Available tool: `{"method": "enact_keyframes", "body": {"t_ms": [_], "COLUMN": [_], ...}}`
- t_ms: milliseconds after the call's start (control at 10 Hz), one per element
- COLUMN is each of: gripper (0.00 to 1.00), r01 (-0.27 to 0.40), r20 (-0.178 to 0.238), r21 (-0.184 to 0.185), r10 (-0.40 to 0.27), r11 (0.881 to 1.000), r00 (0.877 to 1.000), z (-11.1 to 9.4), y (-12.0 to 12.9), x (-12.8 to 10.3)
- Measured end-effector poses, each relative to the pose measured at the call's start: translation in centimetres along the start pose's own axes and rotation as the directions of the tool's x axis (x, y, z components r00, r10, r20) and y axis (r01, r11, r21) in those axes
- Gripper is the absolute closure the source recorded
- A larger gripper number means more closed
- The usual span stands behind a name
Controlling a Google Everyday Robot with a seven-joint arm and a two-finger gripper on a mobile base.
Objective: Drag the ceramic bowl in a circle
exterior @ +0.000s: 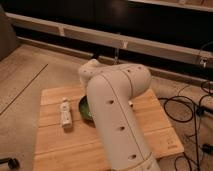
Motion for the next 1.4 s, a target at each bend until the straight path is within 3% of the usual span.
{"method": "enact_keyframes", "body": {"t_ms": [1200, 1400], "gripper": [0.94, 1.00], "r01": [-0.002, -0.002], "r20": [-0.001, -0.001], "r21": [-0.001, -0.001], "r10": [0.002, 0.002], "r11": [1.000, 1.000], "r00": [1.000, 1.000], "z": [0.04, 0.04], "y": [-0.09, -0.09], "x": [0.01, 0.01]}}
